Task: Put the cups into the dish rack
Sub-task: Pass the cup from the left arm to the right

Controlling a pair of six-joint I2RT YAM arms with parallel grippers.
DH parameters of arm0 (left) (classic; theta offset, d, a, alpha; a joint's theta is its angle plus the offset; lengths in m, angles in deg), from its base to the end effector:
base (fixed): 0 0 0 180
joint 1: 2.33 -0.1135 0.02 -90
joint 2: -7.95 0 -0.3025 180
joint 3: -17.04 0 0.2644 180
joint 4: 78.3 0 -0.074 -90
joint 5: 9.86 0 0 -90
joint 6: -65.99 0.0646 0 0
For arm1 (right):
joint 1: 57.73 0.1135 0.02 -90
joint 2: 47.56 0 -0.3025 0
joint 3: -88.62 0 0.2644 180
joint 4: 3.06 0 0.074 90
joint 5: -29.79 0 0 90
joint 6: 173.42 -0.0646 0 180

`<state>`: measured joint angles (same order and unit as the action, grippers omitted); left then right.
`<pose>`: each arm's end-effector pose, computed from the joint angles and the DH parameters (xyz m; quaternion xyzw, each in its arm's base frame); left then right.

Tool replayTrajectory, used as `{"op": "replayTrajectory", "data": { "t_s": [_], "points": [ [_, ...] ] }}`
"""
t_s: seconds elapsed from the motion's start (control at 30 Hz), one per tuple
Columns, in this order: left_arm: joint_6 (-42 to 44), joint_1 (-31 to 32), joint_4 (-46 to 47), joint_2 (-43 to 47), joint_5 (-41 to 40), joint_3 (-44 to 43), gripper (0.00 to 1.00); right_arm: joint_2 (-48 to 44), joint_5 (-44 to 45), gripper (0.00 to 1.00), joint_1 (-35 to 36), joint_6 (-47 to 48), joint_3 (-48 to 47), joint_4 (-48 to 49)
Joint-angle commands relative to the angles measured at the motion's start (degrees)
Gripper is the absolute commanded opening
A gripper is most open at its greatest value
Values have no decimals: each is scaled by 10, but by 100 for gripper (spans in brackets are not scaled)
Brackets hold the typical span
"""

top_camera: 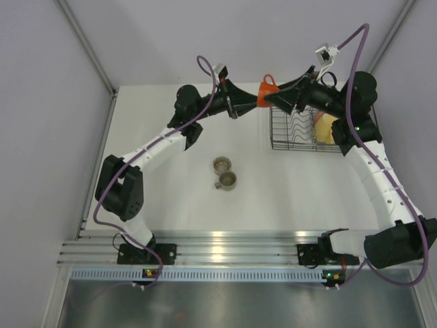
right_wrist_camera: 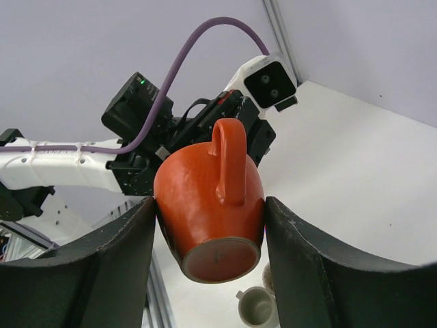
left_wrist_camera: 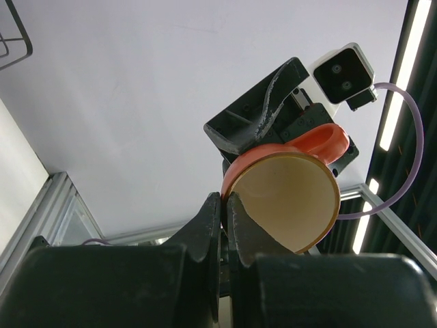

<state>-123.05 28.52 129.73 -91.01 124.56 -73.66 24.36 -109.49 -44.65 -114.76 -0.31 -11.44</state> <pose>0.3561 -0.2654 0.4150 -0.0425 0.6143 -0.7781 0.1237 0.2751 0.1142 0.4958 -0.2181 0.6352 0.5122 0.5354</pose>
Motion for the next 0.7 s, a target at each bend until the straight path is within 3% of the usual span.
{"op": "replayTrajectory", "data": {
  "t_s": [0.0,0.13,0.2,0.33,0.5,0.67],
  "points": [
    [8,9,53,3,-17,-29,0,5,-30,29,21,-3,0,26],
    [6,9,64,-1,-24,-39,0,3,-31,6,24,-2,15,27],
    [6,9,68,-2,-29,-41,0,1,-28,0,25,-2,22,28],
    [9,9,68,-10,-28,-49,1,-10,-14,0,27,-5,51,34],
    [7,9,68,-13,-29,-49,25,-11,8,0,27,7,46,24],
    [6,7,73,-13,-28,-42,35,1,14,0,27,11,37,23]
  ]
}}
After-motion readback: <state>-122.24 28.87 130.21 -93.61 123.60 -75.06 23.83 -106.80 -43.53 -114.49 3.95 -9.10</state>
